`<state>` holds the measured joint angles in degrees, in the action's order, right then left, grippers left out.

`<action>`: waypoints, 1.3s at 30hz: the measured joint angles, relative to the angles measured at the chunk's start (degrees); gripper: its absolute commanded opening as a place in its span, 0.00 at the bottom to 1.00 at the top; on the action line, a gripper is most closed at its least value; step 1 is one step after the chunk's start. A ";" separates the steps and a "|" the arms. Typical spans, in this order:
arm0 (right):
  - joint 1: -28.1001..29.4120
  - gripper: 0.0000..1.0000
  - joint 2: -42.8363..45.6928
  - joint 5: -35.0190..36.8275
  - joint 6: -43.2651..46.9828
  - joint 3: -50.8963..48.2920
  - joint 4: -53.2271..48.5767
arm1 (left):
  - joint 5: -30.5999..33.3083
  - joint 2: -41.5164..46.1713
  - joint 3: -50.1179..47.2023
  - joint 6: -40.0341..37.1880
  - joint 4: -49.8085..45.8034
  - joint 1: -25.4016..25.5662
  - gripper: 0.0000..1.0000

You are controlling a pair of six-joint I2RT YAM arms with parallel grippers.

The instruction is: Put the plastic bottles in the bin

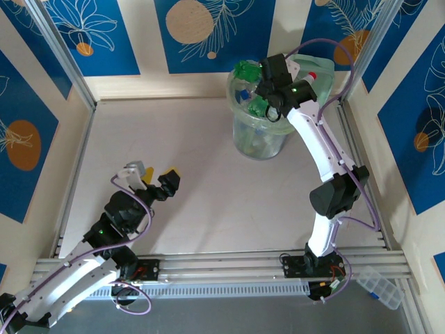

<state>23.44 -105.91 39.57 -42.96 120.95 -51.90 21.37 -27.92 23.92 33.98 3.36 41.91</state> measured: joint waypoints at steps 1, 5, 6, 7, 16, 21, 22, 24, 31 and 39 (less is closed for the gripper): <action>-0.02 0.55 0.04 -0.13 0.17 0.00 -0.20 | 0.02 0.00 0.00 0.00 0.00 0.00 0.99; -0.44 0.58 0.42 -1.27 1.01 0.00 -0.46 | 0.15 -0.28 0.00 -0.02 0.04 0.00 0.99; -0.61 0.59 0.61 -1.70 1.18 0.02 -0.48 | 0.15 -0.44 0.00 -0.04 0.02 0.00 0.99; -0.74 0.60 0.72 -2.12 1.42 0.02 -0.63 | 0.13 -0.68 0.00 -0.09 0.02 0.00 0.99; -1.18 0.76 1.46 -4.28 5.29 2.08 -3.30 | 0.00 -2.62 0.00 -1.46 0.04 0.00 0.99; -2.16 0.63 2.84 -4.87 5.38 0.81 -3.41 | -0.31 -2.64 0.00 -1.53 0.11 0.00 0.99; -2.71 0.61 3.54 -5.57 5.33 -0.28 -3.04 | -0.31 -2.64 0.00 -1.53 0.15 0.00 0.99; -4.44 0.55 5.38 -7.28 4.85 -3.32 -2.27 | -0.31 -2.64 0.00 -1.53 0.22 0.00 0.99; -6.32 0.52 6.58 -9.49 5.03 -6.88 -0.79 | -0.33 -3.34 0.00 -1.55 0.42 0.00 0.99; -6.56 0.55 6.78 -10.71 5.01 -7.82 0.20 | -0.33 -3.76 0.00 -2.23 0.46 0.00 0.99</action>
<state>16.88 -99.13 28.86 -37.95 113.12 -51.70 21.04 -31.68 23.92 31.75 3.81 41.91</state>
